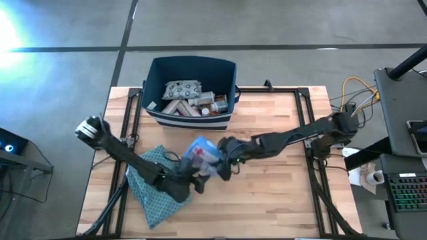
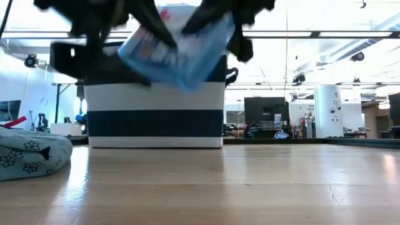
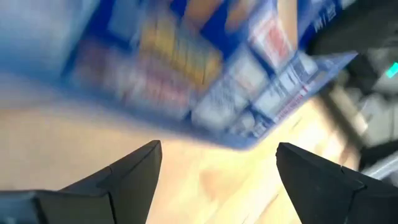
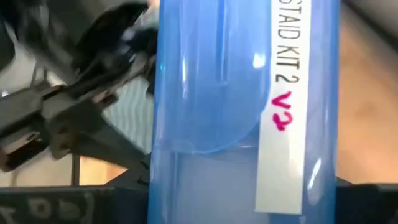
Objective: Pick & place medical supplies in basket/bin
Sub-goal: Put the blue first aid kit into the blue bin
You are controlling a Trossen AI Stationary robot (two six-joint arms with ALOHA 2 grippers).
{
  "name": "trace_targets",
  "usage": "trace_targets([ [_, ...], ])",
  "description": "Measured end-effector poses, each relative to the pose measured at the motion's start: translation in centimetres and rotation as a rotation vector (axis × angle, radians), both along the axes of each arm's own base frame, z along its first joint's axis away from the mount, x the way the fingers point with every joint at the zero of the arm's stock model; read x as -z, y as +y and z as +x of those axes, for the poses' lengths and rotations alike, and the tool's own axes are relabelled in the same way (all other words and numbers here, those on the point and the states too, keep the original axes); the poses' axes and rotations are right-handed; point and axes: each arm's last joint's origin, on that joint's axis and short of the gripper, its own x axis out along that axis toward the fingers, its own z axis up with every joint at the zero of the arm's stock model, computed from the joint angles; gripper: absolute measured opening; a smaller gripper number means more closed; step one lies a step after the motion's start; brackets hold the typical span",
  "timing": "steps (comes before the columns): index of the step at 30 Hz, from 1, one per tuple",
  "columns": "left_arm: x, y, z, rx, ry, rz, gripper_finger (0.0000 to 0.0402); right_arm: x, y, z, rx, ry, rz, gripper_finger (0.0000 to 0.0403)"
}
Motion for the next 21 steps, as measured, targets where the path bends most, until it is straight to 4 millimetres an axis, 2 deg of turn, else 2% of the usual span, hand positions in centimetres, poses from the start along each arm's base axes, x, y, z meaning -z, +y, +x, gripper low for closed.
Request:
trace_targets([
  [5,-6.3,0.1,-2.6,-0.099,-0.221,0.141,0.0296,-6.5,-1.4,-3.1,0.162,-0.209,-0.118,0.0176],
  [8,-10.3,0.8,-3.7,-0.152,-0.288,0.256,0.0296,-9.9,-2.4,-4.8,0.273,-0.303,-0.209,0.0178],
  [11,-13.8,1.4,-4.2,-0.143,-0.301,0.339,0.0296,-13.3,-4.4,-6.0,0.377,-0.387,-0.279,0.0176],
  [14,-16.5,1.7,-4.5,-0.122,-0.303,0.4,0.0296,-16.2,-7.2,-6.4,0.439,-0.448,-0.315,0.0176],
  [17,-18.3,1.9,-4.6,-0.109,-0.303,0.44,0.0296,-17.4,-10.4,-5.7,0.445,-0.434,-0.295,0.0176],
  [21,-19.7,2.0,-4.8,-0.106,-0.312,0.453,0.0296,-17.0,-14.6,-3.7,0.391,-0.348,-0.211,0.0185],
])
